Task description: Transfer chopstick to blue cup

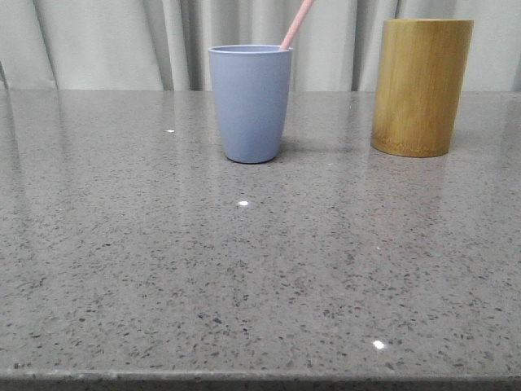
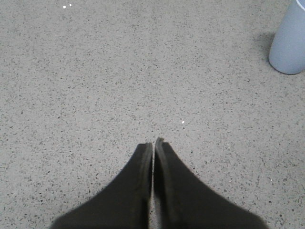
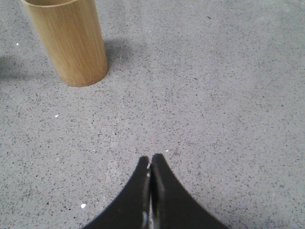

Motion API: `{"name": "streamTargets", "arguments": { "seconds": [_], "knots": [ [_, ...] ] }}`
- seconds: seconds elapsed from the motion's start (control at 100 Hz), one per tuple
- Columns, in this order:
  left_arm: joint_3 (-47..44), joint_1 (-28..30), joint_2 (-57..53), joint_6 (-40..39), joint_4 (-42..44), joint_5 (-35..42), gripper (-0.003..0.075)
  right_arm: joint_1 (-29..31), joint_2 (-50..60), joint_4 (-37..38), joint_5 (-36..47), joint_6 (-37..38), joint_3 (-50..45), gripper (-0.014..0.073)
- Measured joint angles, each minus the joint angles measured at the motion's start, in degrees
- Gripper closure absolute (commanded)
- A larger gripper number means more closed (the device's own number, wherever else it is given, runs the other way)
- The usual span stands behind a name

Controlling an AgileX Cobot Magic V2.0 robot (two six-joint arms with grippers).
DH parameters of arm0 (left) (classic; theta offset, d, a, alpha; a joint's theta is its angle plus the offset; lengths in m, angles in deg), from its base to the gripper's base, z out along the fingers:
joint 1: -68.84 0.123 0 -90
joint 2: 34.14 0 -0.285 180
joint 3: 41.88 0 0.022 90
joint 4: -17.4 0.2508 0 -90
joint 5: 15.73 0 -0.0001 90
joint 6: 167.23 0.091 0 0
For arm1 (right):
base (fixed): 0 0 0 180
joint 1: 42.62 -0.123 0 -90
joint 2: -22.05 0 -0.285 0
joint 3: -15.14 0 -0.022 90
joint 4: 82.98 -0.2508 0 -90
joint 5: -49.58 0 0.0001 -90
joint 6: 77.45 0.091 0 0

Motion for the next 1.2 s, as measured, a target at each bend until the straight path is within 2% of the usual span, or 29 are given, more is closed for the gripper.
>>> {"name": "streamTargets", "arguments": {
  "seconds": [0.76, 0.86, 1.05, 1.2],
  "knots": [
    [-0.5, 0.0, -0.2, 0.0, 0.9, 0.9, 0.0739, 0.0, 0.0, 0.0, 0.0, 0.0, 0.0, 0.0661],
    [-2.8, 0.0, -1.8, 0.0, 1.6, 6.8, 0.0739, 0.0, 0.0, 0.0, 0.0, 0.0, 0.0, 0.0661],
    [-13.6, 0.0, -10.1, 0.0, 2.8, 26.5, 0.0739, 0.0, 0.0, -0.1, 0.0, 0.0, 0.0, 0.0661],
    [-23.8, 0.6, -19.5, 0.0, 4.8, 35.1, 0.0739, 0.0, 0.0, -0.1, 0.0, 0.0, 0.0, 0.0661]
  ]
}}
